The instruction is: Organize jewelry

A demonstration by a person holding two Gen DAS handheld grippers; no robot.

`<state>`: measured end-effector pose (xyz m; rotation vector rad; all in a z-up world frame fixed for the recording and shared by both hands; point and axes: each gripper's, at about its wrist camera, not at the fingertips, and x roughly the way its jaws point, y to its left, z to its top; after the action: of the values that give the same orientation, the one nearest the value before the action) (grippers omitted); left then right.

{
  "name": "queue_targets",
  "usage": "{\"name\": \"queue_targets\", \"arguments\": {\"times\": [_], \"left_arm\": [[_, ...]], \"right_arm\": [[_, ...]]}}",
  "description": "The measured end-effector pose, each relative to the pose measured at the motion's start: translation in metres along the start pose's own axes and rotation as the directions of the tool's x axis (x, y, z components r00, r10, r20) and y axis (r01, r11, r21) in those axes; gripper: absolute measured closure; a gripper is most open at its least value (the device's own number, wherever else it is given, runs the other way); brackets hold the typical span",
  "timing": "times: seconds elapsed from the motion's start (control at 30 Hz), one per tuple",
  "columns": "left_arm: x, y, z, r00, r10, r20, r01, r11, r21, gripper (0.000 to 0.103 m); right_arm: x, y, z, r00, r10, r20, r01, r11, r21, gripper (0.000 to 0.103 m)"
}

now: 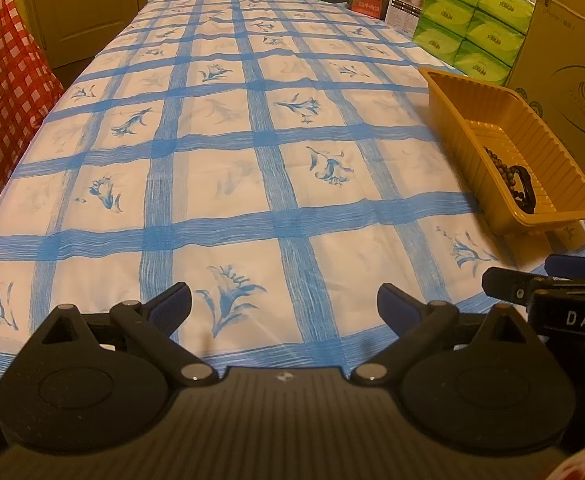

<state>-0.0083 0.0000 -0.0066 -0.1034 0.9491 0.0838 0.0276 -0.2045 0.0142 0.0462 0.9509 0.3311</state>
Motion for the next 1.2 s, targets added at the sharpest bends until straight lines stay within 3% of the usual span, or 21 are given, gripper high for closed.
{"name": "queue_targets", "arguments": {"times": [1.2], "left_arm": [[-0.0007, -0.0019, -0.0014, 1.000, -0.002, 0.002, 0.002, 1.000, 0.001, 0.004]], "right_arm": [[-0.0014, -0.0030, -0.0002, 1.000, 0.000, 0.003, 0.000, 1.000, 0.004, 0.018]]}}
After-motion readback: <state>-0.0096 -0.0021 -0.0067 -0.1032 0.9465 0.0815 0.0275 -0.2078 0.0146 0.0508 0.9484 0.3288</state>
